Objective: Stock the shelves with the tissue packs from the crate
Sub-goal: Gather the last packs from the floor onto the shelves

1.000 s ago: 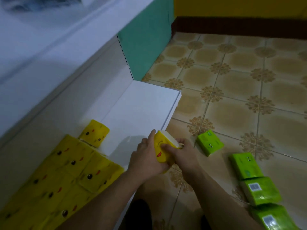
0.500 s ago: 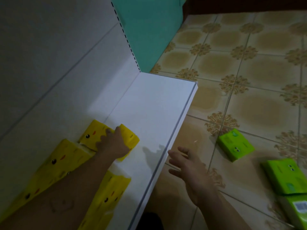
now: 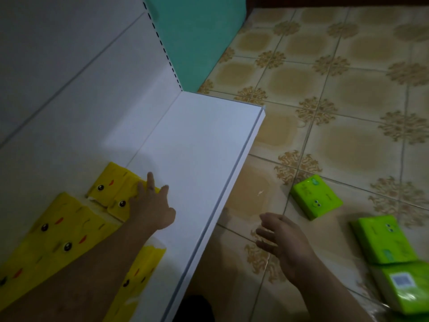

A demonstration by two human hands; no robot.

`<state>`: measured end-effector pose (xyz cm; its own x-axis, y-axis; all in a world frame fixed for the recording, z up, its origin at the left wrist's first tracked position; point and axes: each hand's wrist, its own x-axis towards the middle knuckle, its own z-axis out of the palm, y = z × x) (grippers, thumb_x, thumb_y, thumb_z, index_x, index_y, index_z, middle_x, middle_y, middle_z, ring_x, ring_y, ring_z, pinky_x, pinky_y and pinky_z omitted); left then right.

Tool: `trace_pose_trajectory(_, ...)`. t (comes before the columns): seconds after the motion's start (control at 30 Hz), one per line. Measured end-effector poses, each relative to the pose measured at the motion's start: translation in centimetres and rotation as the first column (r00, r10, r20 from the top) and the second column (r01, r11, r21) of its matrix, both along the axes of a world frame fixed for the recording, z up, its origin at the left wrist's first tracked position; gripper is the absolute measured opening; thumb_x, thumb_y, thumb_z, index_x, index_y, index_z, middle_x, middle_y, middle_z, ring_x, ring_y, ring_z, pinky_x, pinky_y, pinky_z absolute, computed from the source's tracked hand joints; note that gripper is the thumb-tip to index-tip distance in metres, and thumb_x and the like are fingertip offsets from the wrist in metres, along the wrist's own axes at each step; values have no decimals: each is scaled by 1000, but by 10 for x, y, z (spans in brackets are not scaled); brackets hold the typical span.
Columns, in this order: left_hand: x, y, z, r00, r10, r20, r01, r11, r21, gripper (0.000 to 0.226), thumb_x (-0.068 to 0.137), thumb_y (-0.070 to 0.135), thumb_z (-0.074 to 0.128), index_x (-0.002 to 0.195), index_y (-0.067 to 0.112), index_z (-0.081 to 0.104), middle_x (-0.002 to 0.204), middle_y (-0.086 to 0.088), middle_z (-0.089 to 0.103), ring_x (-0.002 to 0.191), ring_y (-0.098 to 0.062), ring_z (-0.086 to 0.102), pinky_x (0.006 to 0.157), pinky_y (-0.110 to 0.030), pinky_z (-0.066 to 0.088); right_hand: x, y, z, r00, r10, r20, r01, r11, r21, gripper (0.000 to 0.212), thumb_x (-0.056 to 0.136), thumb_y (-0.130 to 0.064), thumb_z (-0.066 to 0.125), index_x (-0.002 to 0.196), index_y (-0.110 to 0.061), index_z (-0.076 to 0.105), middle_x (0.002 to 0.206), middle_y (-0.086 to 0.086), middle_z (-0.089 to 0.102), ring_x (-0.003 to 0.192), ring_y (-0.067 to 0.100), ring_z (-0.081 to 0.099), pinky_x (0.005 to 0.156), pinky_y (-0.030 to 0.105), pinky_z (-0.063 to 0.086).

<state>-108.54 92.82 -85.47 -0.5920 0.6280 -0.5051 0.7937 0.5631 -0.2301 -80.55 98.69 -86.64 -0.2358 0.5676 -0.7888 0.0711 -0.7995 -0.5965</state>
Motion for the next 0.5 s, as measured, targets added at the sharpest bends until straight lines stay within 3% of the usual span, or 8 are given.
trace_pose_trajectory(0.1, 48, 17, 6, 989, -111, 94, 87, 970, 228, 65, 93, 44, 50, 151, 27, 26, 163, -8, -7, 149, -30, -1, 115, -46, 25, 9, 14, -12, 986, 73, 149, -77, 997, 17, 25, 90, -23, 65, 112, -13, 58, 108, 8, 61, 96, 25, 61, 72, 39, 54)
trace_pose_trajectory(0.2, 104, 42, 9, 924, -57, 377, -103, 914, 391, 58, 92, 39, 57, 145, 26, 37, 161, -1, 11, 147, -25, 9, 116, -45, 27, 25, 40, -32, 901, 200, 384, -243, 968, 67, 32, 88, -25, 66, 116, -10, 58, 94, 8, 61, 87, 25, 61, 76, 39, 55)
trace_pose_trajectory(0.33, 167, 60, 7, 791, -86, 606, -230, 876, 424, 51, 92, 39, 59, 139, 28, 43, 149, 5, 33, 137, -16, 31, 104, -33, 35, 59, 84, -57, 582, 315, 750, -566, 819, 96, 39, 87, -30, 65, 119, -9, 59, 110, 15, 62, 98, 31, 58, 78, 34, 48)
trace_pose_trajectory(0.4, 181, 59, -4, 738, -78, 671, -255, 887, 384, 46, 93, 39, 57, 136, 31, 45, 145, 7, 38, 130, -13, 37, 92, -26, 34, 69, 101, -75, 441, 305, 844, -652, 755, 68, 49, 87, -35, 64, 128, -11, 54, 124, 20, 54, 111, 37, 55, 87, 38, 48)
trace_pose_trajectory(0.5, 186, 49, -33, 678, -46, 734, -302, 892, 335, 39, 94, 40, 57, 131, 34, 49, 139, 9, 45, 113, -7, 43, 77, -20, 35, 75, 119, -107, 323, 310, 894, -685, 729, -5, 79, 82, -43, 70, 145, -13, 31, 141, 23, 33, 129, 42, 37, 104, 47, 37)
